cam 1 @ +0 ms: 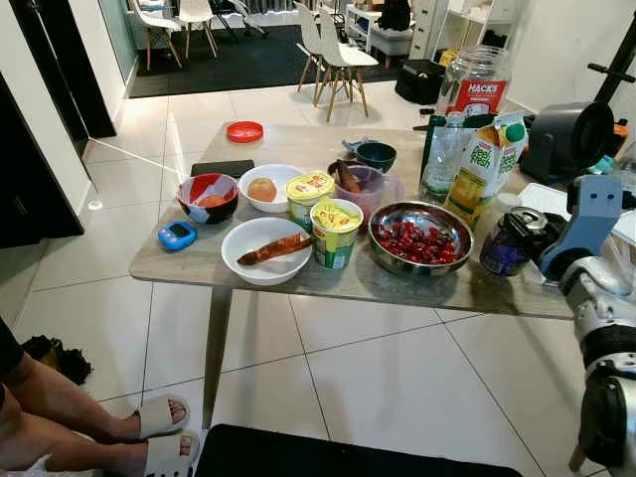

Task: Restocking fridge

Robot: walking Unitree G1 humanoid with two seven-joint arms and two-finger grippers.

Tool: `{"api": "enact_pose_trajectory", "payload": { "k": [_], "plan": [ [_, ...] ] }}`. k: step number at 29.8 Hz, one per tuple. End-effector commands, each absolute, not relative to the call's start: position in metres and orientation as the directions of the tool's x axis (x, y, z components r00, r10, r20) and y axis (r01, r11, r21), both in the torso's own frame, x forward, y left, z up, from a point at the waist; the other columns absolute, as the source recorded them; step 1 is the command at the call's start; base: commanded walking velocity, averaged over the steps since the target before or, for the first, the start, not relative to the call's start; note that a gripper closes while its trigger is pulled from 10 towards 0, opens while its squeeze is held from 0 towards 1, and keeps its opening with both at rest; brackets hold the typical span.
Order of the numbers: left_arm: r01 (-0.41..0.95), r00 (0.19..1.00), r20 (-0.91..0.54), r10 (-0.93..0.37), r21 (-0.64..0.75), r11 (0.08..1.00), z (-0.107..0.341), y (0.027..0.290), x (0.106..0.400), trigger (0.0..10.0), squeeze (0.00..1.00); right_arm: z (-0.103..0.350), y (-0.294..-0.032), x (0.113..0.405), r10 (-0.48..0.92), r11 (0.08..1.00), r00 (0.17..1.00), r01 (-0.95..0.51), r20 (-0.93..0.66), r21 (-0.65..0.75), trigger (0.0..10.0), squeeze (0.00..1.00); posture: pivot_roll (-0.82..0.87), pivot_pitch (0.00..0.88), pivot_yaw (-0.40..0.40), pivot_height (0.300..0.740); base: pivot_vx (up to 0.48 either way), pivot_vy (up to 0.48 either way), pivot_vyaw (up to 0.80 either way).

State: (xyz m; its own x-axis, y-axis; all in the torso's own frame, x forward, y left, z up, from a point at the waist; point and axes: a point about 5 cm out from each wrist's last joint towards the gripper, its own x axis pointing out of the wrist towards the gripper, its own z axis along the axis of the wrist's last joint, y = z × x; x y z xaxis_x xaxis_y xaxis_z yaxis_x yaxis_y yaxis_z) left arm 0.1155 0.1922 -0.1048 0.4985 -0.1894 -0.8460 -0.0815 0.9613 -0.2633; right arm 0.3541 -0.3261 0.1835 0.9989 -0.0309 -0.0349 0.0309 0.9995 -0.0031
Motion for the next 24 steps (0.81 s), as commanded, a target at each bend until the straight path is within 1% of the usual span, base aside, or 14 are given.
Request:
{"api": "enact_pose_trajectory", "payload": {
  "k": [1,8,11,12,14,16,18,23,24],
  "plan": [
    [-0.080,0.487,-0.850,-0.201,-0.273,0.959,-0.106,0.188,0.113,10.0,0.00,0.188,-0.329,0.353,-0.014,1.000,1.000,0.014,-0.025,0.001,10.0,0.00,-0.03,0.004,-0.006,0.740,0.000,0.000,0.00],
    [-0.081,0.488,-0.849,-0.201,-0.273,0.958,-0.106,0.188,0.113,10.0,0.00,0.195,-0.338,0.348,0.001,1.000,1.000,-0.001,-0.013,-0.015,10.0,0.00,-0.03,0.005,-0.007,0.740,0.000,0.000,0.00],
    [-0.082,0.489,-0.848,-0.204,-0.277,0.957,-0.106,0.187,0.113,10.0,0.00,0.200,-0.345,0.341,0.052,0.999,0.999,-0.052,0.000,-0.014,10.0,0.00,-0.03,0.005,-0.008,0.740,0.000,0.000,0.00],
    [-0.084,0.490,-0.847,-0.204,-0.279,0.957,-0.106,0.187,0.113,10.0,0.00,0.203,-0.350,0.335,0.102,0.995,0.995,-0.102,0.010,-0.011,10.0,0.00,-0.03,0.005,-0.011,0.740,0.000,0.000,0.00],
    [-0.086,0.490,-0.848,-0.204,-0.280,0.956,-0.106,0.187,0.112,10.0,0.00,0.205,-0.354,0.330,0.143,0.990,0.990,-0.143,0.017,0.000,10.0,0.00,-0.03,0.003,-0.013,0.740,0.000,0.000,0.00],
    [-0.086,0.489,-0.848,-0.204,-0.280,0.956,-0.106,0.187,0.112,10.0,0.00,0.205,-0.355,0.329,0.154,0.988,0.988,-0.154,0.018,0.007,10.0,0.00,-0.03,0.001,-0.013,0.740,0.000,0.000,0.00],
    [-0.086,0.484,-0.851,-0.204,-0.278,0.957,-0.107,0.187,0.111,10.0,0.00,0.204,-0.357,0.322,0.215,0.977,0.977,-0.215,0.010,-0.013,10.0,0.00,-0.03,0.001,-0.013,0.740,0.000,0.000,0.00],
    [-0.084,0.486,-0.850,-0.205,-0.279,0.957,-0.107,0.187,0.112,10.0,0.00,0.204,-0.362,0.314,0.257,0.966,0.966,-0.257,0.006,-0.022,10.0,0.00,-0.03,0.000,-0.014,0.740,0.000,0.000,0.00],
    [-0.083,0.488,-0.848,-0.205,-0.279,0.957,-0.106,0.187,0.113,10.0,0.00,0.204,-0.364,0.309,0.290,0.957,0.957,-0.290,0.000,-0.025,10.0,0.00,-0.03,0.000,-0.013,0.740,0.000,0.000,0.00]
  ]
}}
